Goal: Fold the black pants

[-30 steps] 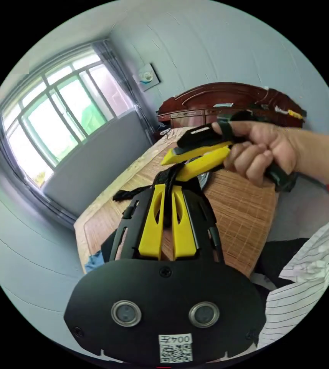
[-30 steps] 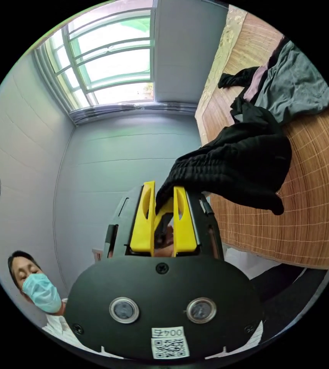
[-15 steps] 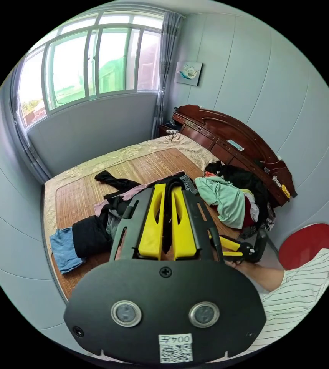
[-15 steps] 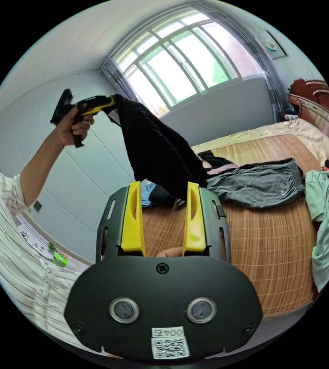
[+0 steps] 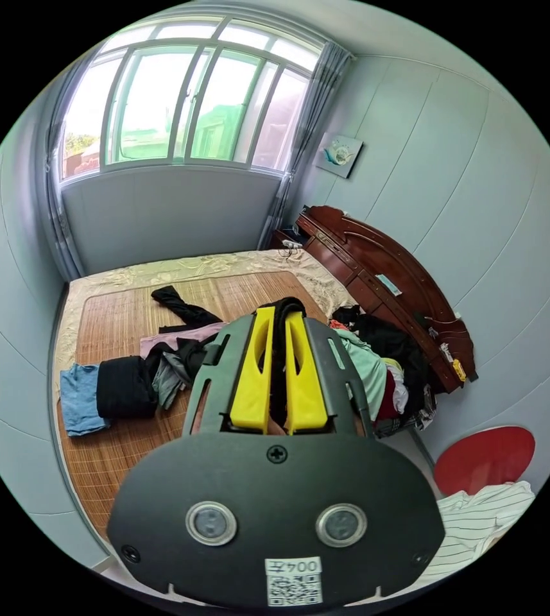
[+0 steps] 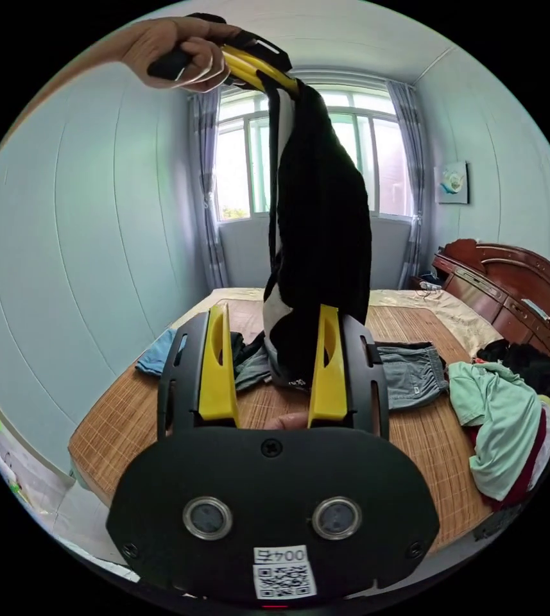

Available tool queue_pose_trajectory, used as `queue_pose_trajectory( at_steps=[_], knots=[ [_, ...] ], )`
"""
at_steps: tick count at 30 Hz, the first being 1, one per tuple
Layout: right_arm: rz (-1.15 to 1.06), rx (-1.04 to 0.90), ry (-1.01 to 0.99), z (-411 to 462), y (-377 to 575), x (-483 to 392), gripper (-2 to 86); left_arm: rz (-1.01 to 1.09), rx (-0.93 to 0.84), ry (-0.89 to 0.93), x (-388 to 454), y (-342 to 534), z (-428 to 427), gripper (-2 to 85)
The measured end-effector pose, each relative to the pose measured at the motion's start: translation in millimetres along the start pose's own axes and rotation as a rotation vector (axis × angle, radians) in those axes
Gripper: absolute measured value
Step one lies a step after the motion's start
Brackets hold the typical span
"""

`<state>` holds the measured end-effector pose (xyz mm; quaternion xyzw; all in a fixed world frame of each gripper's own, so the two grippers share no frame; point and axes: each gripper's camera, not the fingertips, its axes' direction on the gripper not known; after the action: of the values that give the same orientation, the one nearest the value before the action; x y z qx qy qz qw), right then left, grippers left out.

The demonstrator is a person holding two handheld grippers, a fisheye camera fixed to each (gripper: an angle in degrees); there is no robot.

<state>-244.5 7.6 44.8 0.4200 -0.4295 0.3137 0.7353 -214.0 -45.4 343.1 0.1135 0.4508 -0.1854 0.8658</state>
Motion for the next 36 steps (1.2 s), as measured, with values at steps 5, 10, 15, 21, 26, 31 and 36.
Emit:
queue_pose_trajectory(
  at_steps=[5, 10, 15, 21, 26, 31, 36],
  knots=[
    [0.11, 0.063, 0.034, -7.5, -12.2, 1.6, 8.7, 0.002, 0.011, 0.015, -13.8, -2.1, -17.2, 0.9],
    [0.009, 0.083, 0.043, -17.5, -32.3, 1.6, 4.4, 0.014, 0.015, -0.014, -39.2, -4.2, -37.7, 0.7],
    [-0.189, 0.032, -0.182, -56.8, -103.9, 46.6, 3.8, 0.032, -0.016, -0.033, -96.5, -10.2, -72.6, 0.6],
    [-0.372, -0.106, -0.353, -112.2, -234.1, 88.6, 3.9, 0.178, -0.049, 0.232, -113.6, 0.3, -131.0, 0.6],
    [-0.396, -0.121, -0.448, -167.0, -288.9, 92.9, 3.9, 0.299, -0.058, 0.337, -102.0, 15.4, -174.9, 0.6],
    [-0.451, -0.154, -0.575, -211.2, -285.1, 98.7, 3.9, 0.365, -0.104, 0.457, -100.3, 32.8, -196.1, 0.7],
    [-0.472, -0.207, -0.701, -234.8, -290.4, 123.5, 3.9, 0.436, -0.139, 0.552, -97.8, 27.7, -208.8, 0.8]
  ],
)
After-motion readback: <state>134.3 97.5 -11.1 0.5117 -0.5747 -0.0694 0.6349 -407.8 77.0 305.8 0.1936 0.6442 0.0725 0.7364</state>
